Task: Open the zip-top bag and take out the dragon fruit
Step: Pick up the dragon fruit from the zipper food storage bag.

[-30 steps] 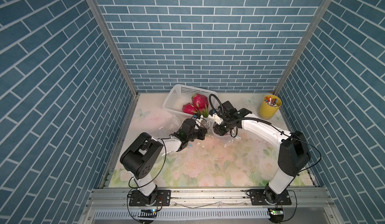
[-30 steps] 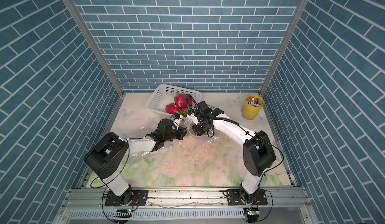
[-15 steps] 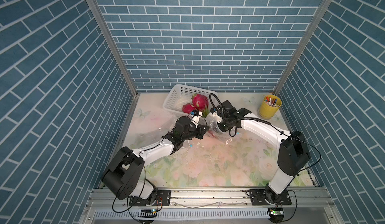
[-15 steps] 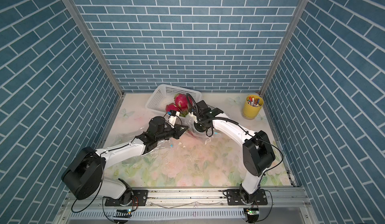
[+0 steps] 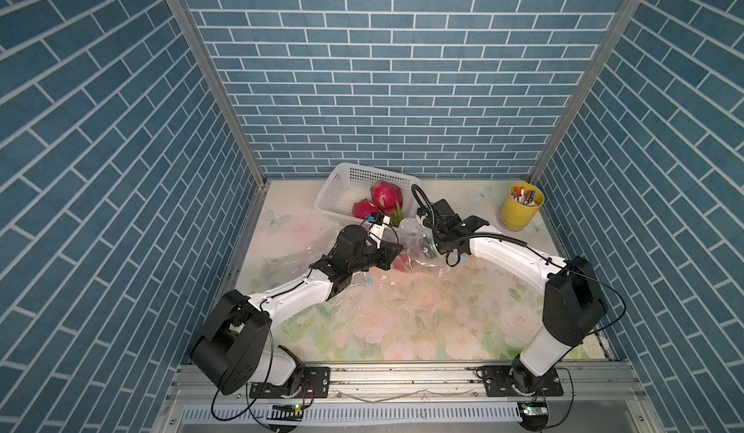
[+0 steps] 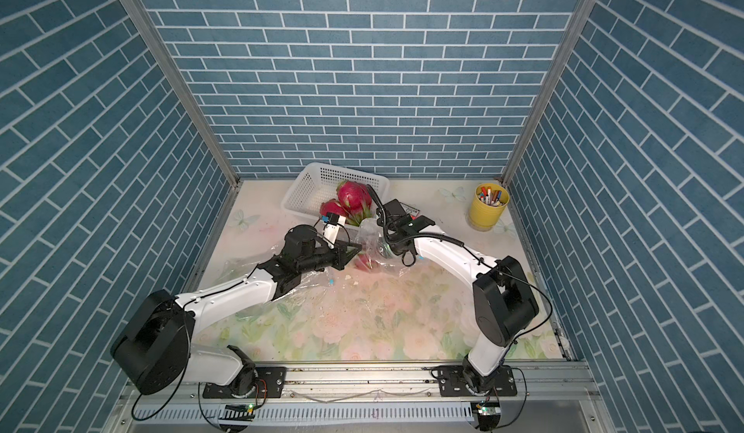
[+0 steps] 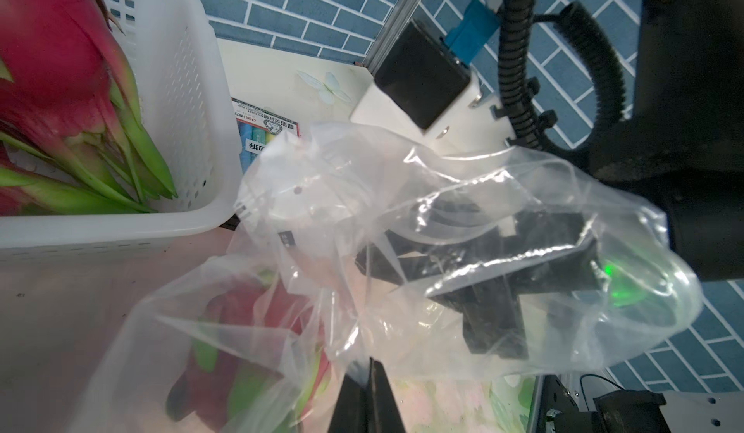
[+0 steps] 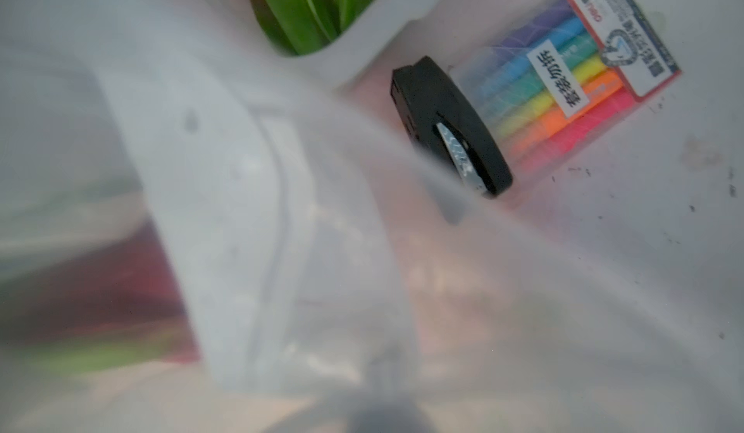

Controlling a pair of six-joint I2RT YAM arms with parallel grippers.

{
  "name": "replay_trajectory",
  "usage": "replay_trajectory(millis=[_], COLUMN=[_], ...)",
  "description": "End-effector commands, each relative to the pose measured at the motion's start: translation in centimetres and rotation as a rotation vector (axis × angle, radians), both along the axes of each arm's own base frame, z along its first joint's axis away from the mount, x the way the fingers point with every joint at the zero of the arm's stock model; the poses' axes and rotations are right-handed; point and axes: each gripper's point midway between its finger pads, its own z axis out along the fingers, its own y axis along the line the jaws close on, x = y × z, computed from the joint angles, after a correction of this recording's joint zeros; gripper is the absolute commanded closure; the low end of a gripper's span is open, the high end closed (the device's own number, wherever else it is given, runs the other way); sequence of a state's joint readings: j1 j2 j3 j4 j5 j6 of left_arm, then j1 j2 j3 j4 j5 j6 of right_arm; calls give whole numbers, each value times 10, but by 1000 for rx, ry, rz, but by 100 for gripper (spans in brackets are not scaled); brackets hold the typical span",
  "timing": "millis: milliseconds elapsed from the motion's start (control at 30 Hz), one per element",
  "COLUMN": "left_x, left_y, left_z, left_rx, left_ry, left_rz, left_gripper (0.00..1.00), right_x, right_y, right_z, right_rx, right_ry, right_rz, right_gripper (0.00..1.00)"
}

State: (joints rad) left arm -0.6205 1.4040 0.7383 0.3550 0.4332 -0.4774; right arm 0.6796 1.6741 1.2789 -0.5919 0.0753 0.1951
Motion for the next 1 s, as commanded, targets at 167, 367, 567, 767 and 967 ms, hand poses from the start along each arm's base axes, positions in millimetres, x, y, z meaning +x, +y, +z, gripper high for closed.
replay_trajectory(millis=[167, 367, 567, 767, 967], left_x=[8, 10, 9, 11, 15], left_y=[1, -1, -8, -10, -14], left_z=[21, 36, 38, 37, 27], left_rx=[49, 47, 37, 43, 62], left_ry=[-70, -99, -89, -88, -78], left_rz=[9, -4, -37, -45, -53], left_gripper=[97, 96, 96, 96, 94], right_x=[-12, -38, -45, -38, -44], right_y=[-54, 12, 52, 64, 84], right_z=[-1, 51, 69, 42, 45], right_rx=[-103, 287, 445, 436, 504], right_ry=[-13, 15, 15, 66, 89], right_rz=[-149, 96, 267, 295, 381], right_gripper=[100, 100, 97, 90, 85])
